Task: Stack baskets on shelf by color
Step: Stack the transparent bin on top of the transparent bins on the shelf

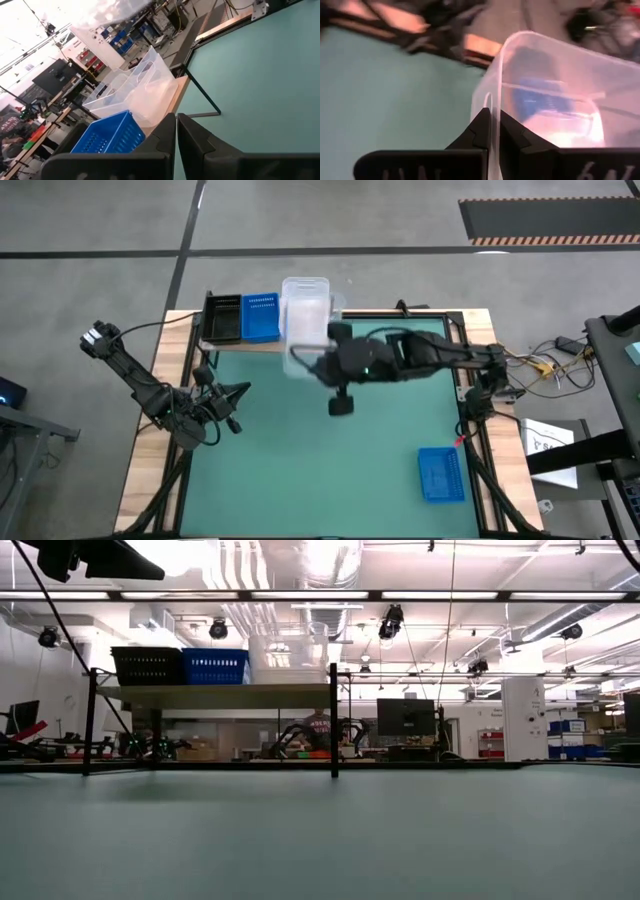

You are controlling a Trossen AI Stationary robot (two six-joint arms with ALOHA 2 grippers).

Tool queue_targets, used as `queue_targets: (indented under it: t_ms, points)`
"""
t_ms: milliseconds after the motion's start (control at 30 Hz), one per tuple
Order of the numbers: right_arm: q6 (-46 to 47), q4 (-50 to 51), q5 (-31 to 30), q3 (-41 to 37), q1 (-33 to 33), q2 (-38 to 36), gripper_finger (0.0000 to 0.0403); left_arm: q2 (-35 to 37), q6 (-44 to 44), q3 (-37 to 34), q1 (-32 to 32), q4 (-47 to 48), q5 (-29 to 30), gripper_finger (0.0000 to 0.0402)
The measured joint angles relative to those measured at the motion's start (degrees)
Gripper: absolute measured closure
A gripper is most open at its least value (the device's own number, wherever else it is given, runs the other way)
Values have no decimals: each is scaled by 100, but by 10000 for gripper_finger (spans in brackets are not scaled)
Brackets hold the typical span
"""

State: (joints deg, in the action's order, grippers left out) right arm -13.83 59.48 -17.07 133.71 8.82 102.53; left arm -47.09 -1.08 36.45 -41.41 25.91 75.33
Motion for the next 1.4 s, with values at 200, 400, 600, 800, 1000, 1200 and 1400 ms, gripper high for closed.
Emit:
queue_targets:
  t_ms: [200, 400, 600, 800, 1000, 1200, 1400]
  points:
    - [-292, -268, -181, 0, -691, 33, 394, 0, 2, -4, 0, 0, 0, 400]
    - [-709, -641, -203, -2, -1502, 280, 394, 0, 6, -4, 3, 4, 0, 400]
    - [-1011, -927, 437, -2, -2110, 573, 394, -2, 39, -7, 4, 7, 0, 400]
    - [-1122, -903, 1009, -7, -2352, 838, 394, -2, 39, -6, 4, 15, 5, 400]
    - [-1300, -870, 1008, -7, -2376, 1036, 394, -2, 39, -5, 4, 19, 13, 400]
    - [-1386, -876, 1006, -5, -2376, 1125, 394, -2, 39, -7, 4, 20, 17, 400]
    - [-1477, -687, 1004, -4, -2382, 1158, 388, -2, 39, -7, 4, 22, 17, 400]
